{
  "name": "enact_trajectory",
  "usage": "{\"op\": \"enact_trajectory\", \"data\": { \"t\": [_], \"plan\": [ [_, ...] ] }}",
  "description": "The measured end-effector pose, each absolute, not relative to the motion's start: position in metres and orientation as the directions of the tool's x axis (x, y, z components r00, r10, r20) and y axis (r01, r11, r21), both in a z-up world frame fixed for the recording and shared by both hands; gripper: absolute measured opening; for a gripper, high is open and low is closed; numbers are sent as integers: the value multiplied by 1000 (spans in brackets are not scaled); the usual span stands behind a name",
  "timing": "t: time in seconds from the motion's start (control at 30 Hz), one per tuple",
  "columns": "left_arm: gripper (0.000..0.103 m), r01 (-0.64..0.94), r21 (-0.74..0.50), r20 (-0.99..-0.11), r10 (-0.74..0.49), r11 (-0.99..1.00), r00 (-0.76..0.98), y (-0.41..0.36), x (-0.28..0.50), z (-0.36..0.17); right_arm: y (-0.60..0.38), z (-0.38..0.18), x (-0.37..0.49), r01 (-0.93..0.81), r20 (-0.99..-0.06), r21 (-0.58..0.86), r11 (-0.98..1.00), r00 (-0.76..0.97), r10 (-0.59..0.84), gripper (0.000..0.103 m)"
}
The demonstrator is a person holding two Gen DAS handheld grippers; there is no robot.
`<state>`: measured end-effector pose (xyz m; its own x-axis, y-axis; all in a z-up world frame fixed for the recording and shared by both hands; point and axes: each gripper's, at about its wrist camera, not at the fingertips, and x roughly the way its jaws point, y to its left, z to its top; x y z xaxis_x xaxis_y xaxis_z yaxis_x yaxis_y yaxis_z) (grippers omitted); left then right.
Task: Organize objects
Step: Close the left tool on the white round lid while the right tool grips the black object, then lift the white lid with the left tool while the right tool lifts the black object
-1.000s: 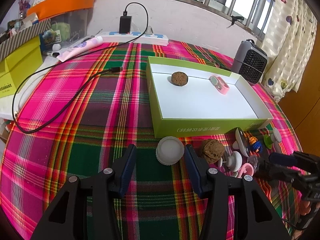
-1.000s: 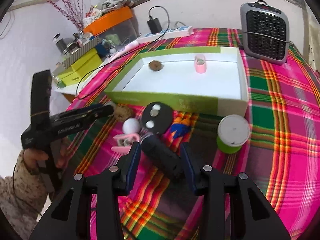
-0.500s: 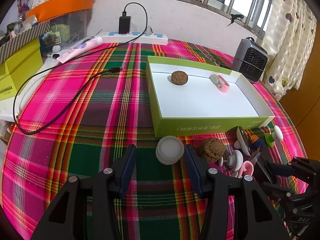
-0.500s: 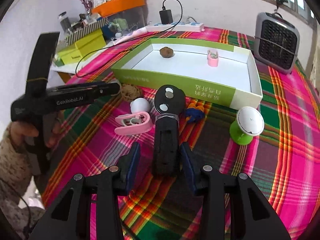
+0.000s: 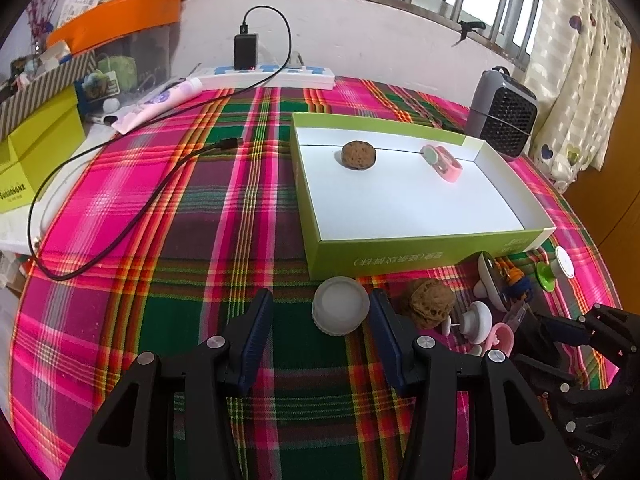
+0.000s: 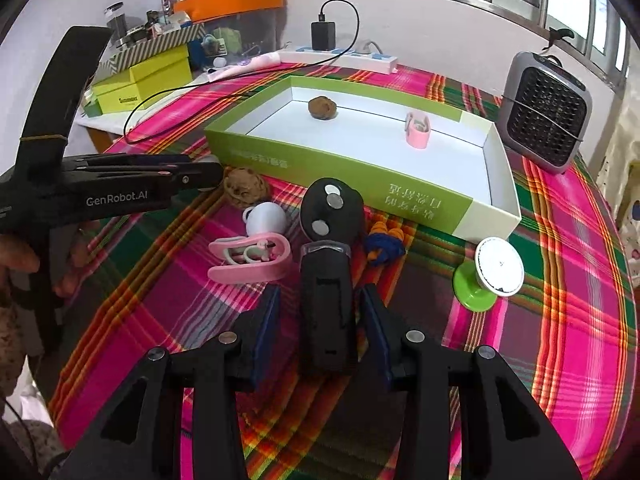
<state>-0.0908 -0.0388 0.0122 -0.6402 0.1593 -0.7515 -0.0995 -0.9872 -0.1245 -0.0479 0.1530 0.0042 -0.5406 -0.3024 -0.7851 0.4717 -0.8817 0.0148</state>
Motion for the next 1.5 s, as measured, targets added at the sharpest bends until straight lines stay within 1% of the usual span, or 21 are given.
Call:
{"op": "enact_trajectory", "data": {
  "t": [0.4,0.6,0.7,0.73,0.83,0.97,1.1,1.5],
  "plan": [
    [47,-93,-89,-756,128,-992,-642,-35,-92,12,154,5,-48,441,-783,13,-897,-553,-284,42],
    [37,-73,-82,-757,110,-994,-645,-38,-93,12,154,5,-48,437,-783,16,-899,-554,-283,42],
    [32,-66,-80,-757,104,-995,-646,-39,-93,12,156,6,-48,427,-782,18,-904,-558,-279,37],
    [29,-66,-81,-756,104,-995,-646,-39,-93,12,156,6,-48,427,-781,21,-904,-557,-282,36],
    [26,-63,-76,-757,99,-995,-646,-39,-93,12,156,6,-48,427,-781,21,-904,-557,-282,34],
    [26,-64,-76,-757,99,-995,-646,-39,-93,12,157,6,-49,427,-781,22,-904,-557,-282,34],
    [26,-64,-76,-757,100,-995,-646,-39,-93,12,157,6,-49,427,-781,22,-904,-557,-282,29],
    [26,-64,-78,-757,101,-995,-646,-40,-93,12,157,6,-49,427,-781,21,-904,-558,-282,28]
  ]
}}
